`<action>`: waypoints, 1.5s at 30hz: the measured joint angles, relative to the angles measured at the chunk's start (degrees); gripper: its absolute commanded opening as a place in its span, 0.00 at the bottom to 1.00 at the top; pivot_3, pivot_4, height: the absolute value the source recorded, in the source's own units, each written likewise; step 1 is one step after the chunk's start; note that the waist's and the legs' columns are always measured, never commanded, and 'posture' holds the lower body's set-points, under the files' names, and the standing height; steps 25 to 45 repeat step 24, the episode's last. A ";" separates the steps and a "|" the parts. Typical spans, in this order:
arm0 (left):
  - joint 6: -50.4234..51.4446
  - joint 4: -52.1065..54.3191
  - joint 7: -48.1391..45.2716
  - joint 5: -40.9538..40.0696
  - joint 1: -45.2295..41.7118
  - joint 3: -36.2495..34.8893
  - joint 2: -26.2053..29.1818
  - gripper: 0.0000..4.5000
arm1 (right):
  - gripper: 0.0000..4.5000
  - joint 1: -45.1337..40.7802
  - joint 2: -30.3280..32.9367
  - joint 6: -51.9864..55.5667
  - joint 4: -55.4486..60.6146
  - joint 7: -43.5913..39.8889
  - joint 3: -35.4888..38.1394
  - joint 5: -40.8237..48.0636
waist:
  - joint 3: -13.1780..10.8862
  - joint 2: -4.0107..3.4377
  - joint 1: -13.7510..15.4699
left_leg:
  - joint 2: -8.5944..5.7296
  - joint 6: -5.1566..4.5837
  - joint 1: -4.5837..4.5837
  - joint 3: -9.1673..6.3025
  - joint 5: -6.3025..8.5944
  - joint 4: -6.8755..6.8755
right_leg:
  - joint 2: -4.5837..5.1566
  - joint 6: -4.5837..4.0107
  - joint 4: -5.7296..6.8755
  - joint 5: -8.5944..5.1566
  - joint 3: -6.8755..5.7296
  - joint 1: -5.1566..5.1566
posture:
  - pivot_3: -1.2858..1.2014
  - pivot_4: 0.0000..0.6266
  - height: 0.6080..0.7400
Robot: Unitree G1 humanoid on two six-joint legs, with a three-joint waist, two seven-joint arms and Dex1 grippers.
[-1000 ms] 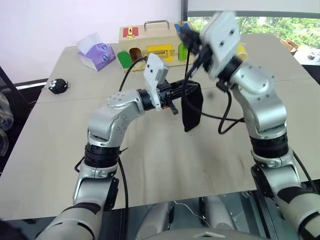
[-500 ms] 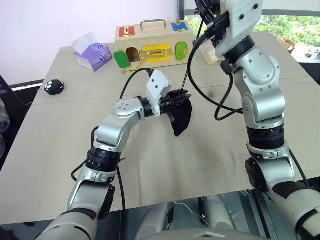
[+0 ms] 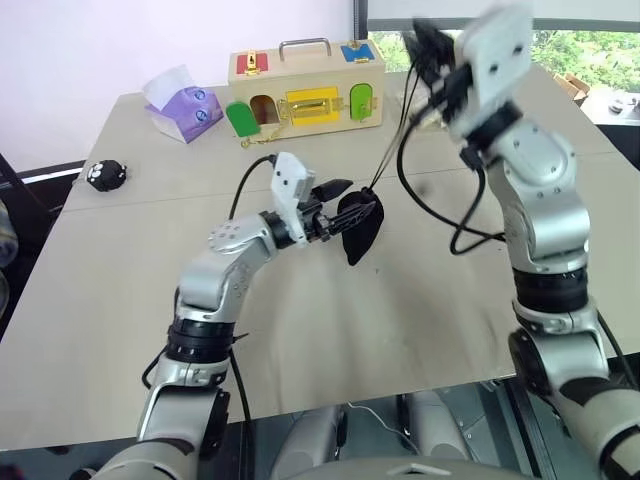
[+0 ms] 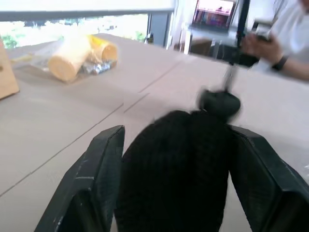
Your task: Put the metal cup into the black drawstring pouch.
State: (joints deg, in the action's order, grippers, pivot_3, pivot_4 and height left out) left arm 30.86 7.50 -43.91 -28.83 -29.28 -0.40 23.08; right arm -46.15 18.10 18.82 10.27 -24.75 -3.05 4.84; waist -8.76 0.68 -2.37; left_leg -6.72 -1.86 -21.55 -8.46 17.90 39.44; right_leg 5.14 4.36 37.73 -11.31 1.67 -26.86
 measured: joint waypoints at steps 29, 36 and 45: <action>-12.21 9.37 1.42 6.30 43.41 -9.65 11.27 0.74 | 0.63 45.30 20.18 -19.44 -23.23 -41.23 17.68 18.61 | -0.31 -0.58 1.53 | 0.56 -0.47 1.98 0.41 0.31 -0.29 | -0.11 -0.12 -0.86 0.08 -0.13 2.14 | 0.52 0.24 0.77; -12.21 9.37 1.42 6.30 43.41 -9.65 11.27 0.74 | 0.63 45.30 20.18 -19.44 -23.23 -41.23 17.68 18.61 | -0.31 -0.58 1.53 | 0.56 -0.47 1.98 0.41 0.31 -0.29 | -0.11 -0.12 -0.86 0.08 -0.13 2.14 | 0.52 0.24 0.77; -12.21 9.37 1.42 6.30 43.41 -9.65 11.27 0.74 | 0.63 45.30 20.18 -19.44 -23.23 -41.23 17.68 18.61 | -0.31 -0.58 1.53 | 0.56 -0.47 1.98 0.41 0.31 -0.29 | -0.11 -0.12 -0.86 0.08 -0.13 2.14 | 0.52 0.24 0.77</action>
